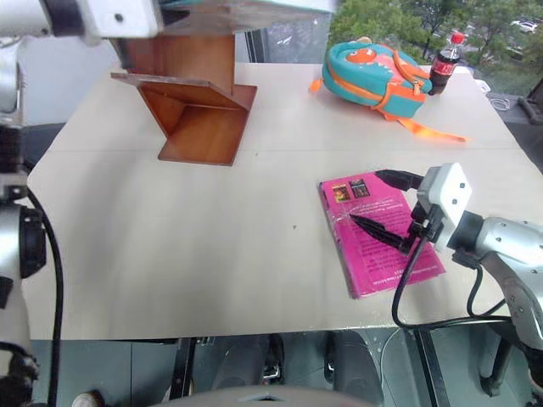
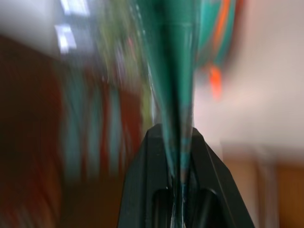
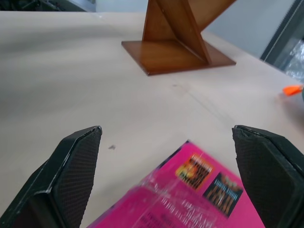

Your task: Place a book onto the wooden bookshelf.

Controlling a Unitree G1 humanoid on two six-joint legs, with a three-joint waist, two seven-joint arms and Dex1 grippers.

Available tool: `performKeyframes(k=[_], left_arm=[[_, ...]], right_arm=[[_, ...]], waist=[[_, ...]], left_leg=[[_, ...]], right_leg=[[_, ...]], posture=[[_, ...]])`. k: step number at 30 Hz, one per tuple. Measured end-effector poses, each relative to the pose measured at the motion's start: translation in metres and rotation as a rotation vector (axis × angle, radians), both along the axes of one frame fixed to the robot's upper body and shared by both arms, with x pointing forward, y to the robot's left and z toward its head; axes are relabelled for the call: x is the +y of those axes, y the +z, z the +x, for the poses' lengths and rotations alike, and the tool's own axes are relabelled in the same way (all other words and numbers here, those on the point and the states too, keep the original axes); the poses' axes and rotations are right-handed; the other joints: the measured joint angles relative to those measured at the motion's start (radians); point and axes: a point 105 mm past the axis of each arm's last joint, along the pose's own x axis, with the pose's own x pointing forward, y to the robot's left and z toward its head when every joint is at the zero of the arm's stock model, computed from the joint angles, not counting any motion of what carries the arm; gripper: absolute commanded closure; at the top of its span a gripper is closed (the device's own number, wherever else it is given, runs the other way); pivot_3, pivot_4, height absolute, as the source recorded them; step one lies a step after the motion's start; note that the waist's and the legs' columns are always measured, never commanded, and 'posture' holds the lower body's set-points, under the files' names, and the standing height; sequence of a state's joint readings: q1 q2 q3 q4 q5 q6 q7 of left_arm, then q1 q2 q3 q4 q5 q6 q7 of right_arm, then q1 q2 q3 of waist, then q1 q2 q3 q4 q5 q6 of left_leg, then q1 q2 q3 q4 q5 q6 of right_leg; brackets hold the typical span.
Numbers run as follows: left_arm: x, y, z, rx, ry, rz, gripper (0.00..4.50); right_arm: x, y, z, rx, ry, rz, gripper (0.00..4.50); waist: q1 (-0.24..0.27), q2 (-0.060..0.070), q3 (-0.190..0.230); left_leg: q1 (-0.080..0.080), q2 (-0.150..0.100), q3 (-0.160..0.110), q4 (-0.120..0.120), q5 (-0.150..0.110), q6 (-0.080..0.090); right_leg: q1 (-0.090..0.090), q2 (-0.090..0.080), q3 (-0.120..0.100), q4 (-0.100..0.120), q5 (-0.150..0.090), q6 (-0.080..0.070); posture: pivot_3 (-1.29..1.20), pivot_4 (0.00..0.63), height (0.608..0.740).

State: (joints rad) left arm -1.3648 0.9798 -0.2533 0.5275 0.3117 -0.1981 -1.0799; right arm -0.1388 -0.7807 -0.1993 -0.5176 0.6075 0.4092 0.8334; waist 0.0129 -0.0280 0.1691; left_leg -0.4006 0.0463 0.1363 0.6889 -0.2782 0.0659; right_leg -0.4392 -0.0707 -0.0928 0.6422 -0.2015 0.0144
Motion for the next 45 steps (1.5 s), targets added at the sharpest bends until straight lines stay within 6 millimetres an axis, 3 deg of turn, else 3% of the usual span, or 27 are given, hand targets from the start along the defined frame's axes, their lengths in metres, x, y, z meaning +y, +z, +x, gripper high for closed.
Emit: performKeyframes(k=[3, 11, 16, 18, 21, 25, 27, 29, 34, 38, 43, 45], left_arm=[[0.025, -0.023, 0.01, 0.135, 0.134, 0.03, 4.45], [0.012, -0.044, 0.027, 0.182, 0.135, 0.107, 4.45], [0.011, -0.046, 0.036, 0.197, 0.152, 0.098, 4.45], [0.009, -0.046, 0.041, 0.205, 0.158, 0.079, 3.61], [0.007, -0.054, 0.049, 0.219, 0.166, 0.033, 2.69], [0.014, -0.049, 0.05, 0.2, 0.192, 0.013, 0.67], [0.02, -0.049, 0.049, 0.202, 0.203, 0.014, 0.1], [0.026, -0.047, 0.047, 0.195, 0.212, 0.015, 0.1], [0.049, -0.034, 0.014, 0.192, 0.15, -0.077, 0.1], [0.037, -0.041, -0.028, 0.291, -0.044, -0.359, 0.1], [0.025, -0.047, -0.067, 0.36, -0.182, -0.632, 0.1], [0.011, -0.062, -0.082, 0.416, -0.246, -0.78, 0.1]], right_arm=[[0.001, 0.016, 0.013, -0.069, -0.001, 0.013, 0.0], [0.015, 0.066, 0.028, -0.234, 0.033, 0.071, 0.0], [0.024, 0.069, 0.027, -0.231, 0.072, 0.084, 0.0], [0.027, 0.067, 0.027, -0.222, 0.086, 0.091, 0.0], [0.03, 0.066, 0.027, -0.217, 0.095, 0.099, 0.0], [0.032, 0.064, 0.026, -0.212, 0.113, 0.101, 0.0], [0.033, 0.064, 0.025, -0.211, 0.121, 0.099, 0.0], [0.032, 0.063, 0.027, -0.204, 0.119, 0.1, 0.0], [0.029, 0.056, 0.027, -0.175, 0.127, 0.095, 0.0], [0.026, 0.05, 0.026, -0.149, 0.133, 0.094, 0.0], [0.016, 0.044, 0.03, -0.12, 0.094, 0.072, 0.0], [0.012, 0.04, 0.033, -0.108, 0.066, 0.053, 0.0]], waist=[[0.001, 0.0, 0.0], [0.003, 0.002, 0.0], [0.0, 0.002, 0.0], [0.001, 0.002, 0.0], [0.0, 0.002, 0.0], [-0.001, 0.002, 0.0], [-0.002, 0.002, 0.001], [-0.002, 0.002, 0.001], [-0.01, 0.002, 0.002], [-0.01, 0.003, 0.002], [-0.011, 0.003, 0.003], [-0.01, 0.004, 0.002]], left_leg=[[-0.003, 0.001, 0.001, 0.001, 0.0, 0.0], [-0.012, 0.002, -0.002, 0.012, 0.0, 0.001], [-0.01, 0.004, -0.002, 0.017, 0.0, 0.001], [-0.009, 0.004, -0.002, 0.018, -0.001, 0.002], [-0.011, 0.006, -0.002, 0.02, 0.0, 0.002], [-0.014, 0.007, -0.002, 0.023, 0.0, 0.001], [-0.015, 0.007, -0.001, 0.023, -0.001, 0.003], [-0.015, 0.007, -0.001, 0.023, -0.002, 0.003], [-0.016, 0.007, 0.0, 0.022, -0.002, 0.004], [-0.016, 0.007, -0.001, 0.022, -0.002, 0.004], [-0.014, 0.008, -0.002, 0.026, -0.002, 0.004], [-0.013, 0.008, -0.003, 0.028, -0.002, 0.004]], right_leg=[[-0.003, -0.001, 0.0, 0.0, 0.0, 0.001], [-0.009, -0.001, -0.004, 0.009, 0.0, 0.0], [-0.009, -0.002, -0.002, 0.017, 0.0, 0.001], [-0.009, -0.002, -0.002, 0.019, 0.0, 0.0], [-0.009, -0.001, -0.002, 0.02, 0.0, 0.0], [-0.012, 0.0, -0.002, 0.019, 0.0, 0.0], [-0.013, 0.0, -0.002, 0.018, 0.001, -0.001], [-0.013, -0.001, -0.002, 0.018, 0.002, -0.003], [-0.013, -0.001, -0.002, 0.016, 0.002, -0.003], [-0.012, -0.002, -0.002, 0.017, 0.002, -0.003], [-0.01, -0.002, -0.002, 0.019, 0.0, 0.001], [-0.008, -0.002, -0.001, 0.02, 0.0, 0.001]], posture=[[0.0, 0.15, 0.74], [0.0, 0.15, 0.74], [0.0, 0.15, 0.74], [0.0, 0.15, 0.74], [0.0, 0.15, 0.74], [0.0, 0.15, 0.74], [0.0, 0.15, 0.74], [0.0, 0.15, 0.74], [0.0, 0.15, 0.74], [0.0, 0.15, 0.74], [0.0, 0.15, 0.74], [0.0, 0.15, 0.74]])
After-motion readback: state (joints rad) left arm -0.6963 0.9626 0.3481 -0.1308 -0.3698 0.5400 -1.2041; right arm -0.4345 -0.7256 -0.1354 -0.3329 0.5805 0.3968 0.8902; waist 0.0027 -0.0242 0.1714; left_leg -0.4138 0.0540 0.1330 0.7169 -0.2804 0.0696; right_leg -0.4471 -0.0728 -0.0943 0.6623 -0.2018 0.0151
